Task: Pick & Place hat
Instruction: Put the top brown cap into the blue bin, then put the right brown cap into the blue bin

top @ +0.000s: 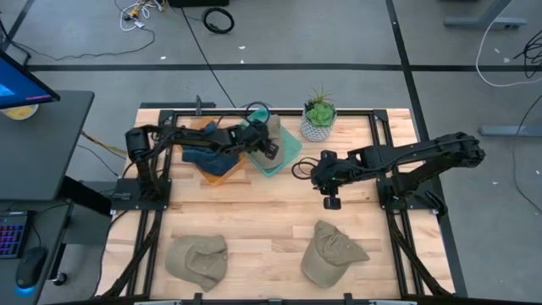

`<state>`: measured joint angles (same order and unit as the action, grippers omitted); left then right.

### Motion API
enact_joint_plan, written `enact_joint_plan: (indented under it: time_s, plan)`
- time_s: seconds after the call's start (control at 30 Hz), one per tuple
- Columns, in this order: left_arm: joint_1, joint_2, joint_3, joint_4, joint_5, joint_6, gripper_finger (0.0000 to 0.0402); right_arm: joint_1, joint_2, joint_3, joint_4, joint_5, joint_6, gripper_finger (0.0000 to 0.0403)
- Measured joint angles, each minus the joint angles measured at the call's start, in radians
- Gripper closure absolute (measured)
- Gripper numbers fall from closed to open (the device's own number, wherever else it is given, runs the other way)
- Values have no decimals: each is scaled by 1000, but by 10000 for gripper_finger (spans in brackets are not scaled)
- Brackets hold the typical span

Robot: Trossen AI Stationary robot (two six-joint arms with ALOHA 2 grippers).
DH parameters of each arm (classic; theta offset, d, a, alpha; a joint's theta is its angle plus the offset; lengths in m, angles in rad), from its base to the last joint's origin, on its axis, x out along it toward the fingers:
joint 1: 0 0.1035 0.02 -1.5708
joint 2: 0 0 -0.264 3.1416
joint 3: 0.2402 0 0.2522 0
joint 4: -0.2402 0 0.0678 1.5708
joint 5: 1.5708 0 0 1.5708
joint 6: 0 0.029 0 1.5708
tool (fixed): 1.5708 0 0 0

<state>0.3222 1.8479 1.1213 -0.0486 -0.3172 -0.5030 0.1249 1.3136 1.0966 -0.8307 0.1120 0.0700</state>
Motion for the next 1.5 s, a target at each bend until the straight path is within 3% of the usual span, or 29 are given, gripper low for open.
enact_joint_plan:
  time_s: [0.27,0.57,0.83,1.1,1.33,1.5]
  plan:
    - [-3,-162,0,-131,53,173,241,34,13,0,-33,-57,103,293]
    - [-10,-323,0,-263,59,304,234,88,106,0,-36,-102,249,293]
    - [-19,-341,1,-341,59,307,234,165,205,0,-47,-182,424,293]
    - [-19,-341,1,-318,59,320,234,258,257,0,-60,-340,716,266]
    - [-19,-341,0,-276,58,359,234,338,307,0,-53,-339,914,231]
    - [-19,-341,1,-259,58,361,234,382,349,0,-46,-340,971,210]
